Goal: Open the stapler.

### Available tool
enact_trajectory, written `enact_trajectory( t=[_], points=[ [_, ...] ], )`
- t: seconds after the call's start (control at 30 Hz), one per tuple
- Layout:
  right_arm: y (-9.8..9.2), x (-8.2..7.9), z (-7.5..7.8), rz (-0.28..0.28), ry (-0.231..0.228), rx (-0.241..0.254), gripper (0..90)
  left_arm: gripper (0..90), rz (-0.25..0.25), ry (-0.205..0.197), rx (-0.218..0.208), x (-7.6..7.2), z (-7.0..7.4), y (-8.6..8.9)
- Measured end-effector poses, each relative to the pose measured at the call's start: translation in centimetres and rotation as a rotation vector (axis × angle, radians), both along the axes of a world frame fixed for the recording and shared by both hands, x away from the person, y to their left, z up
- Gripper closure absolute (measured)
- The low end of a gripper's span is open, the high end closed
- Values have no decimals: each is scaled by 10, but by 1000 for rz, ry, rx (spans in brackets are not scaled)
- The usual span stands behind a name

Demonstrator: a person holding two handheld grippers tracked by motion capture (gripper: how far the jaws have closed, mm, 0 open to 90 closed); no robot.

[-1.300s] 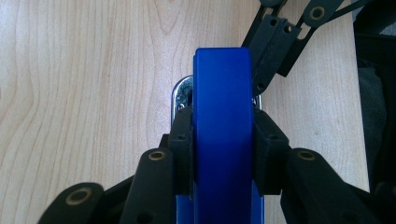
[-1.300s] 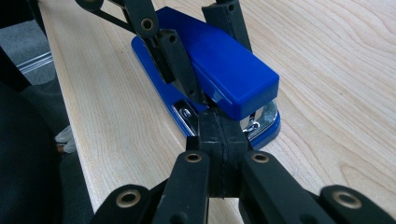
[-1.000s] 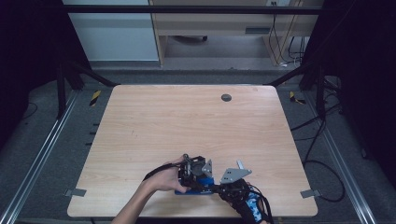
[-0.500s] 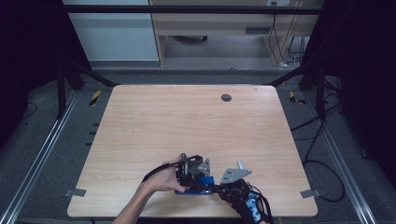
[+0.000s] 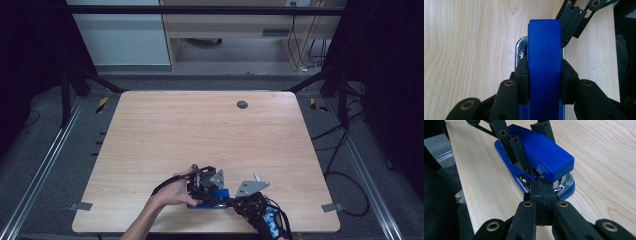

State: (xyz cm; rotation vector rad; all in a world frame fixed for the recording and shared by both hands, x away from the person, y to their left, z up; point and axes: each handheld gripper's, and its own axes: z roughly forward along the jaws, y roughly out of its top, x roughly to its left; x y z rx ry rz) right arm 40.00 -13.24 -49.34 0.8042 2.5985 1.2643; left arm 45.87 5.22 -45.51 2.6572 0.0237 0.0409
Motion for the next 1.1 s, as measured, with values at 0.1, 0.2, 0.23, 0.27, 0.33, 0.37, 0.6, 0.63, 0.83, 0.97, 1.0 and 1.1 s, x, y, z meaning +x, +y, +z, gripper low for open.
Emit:
enact_trajectory(
  t=[0.1, 0.2, 0.23, 0.27, 0.33, 0.37, 0.6, 0.63, 0.83, 0.97, 1.0, 1.1],
  points=[
    [0, 0, 0, 2, 1, 2, 900, 660, 2, 1, -5, 0, 0, 0],
    [0, 0, 0, 4, 4, 2, 900, 660, 3, -1, -11, -1, -1, 2],
    [0, 0, 0, 4, 3, 3, 900, 660, 5, 2, -14, 0, -1, 2],
    [0, 0, 0, 4, 3, 4, 900, 660, 6, 0, -21, -1, -2, 3],
    [0, 0, 0, 6, 2, 4, 900, 660, 10, 7, -27, 0, -2, 3],
    [0, 0, 0, 4, 3, 4, 900, 660, 8, 7, -29, 0, -2, 4],
    [1, 0, 0, 6, -2, -1, 900, 659, 3, -7, -5, -1, -2, 1],
    [1, 0, 0, 7, 1, 1, 900, 658, 2, -11, 2, -2, -2, 0],
    [-1, 1, -1, 6, 13, 16, 900, 656, -5, -17, 44, -1, 0, -3],
    [-2, 2, -1, 1, 32, 23, 900, 654, -15, -29, 83, -1, 2, -8],
    [-2, 2, -1, -5, 38, 24, 900, 653, -17, -32, 88, -2, 2, -9],
    [-2, 2, -1, -7, 37, 32, 900, 652, -11, -31, 92, -3, 2, -9]
  ],
)
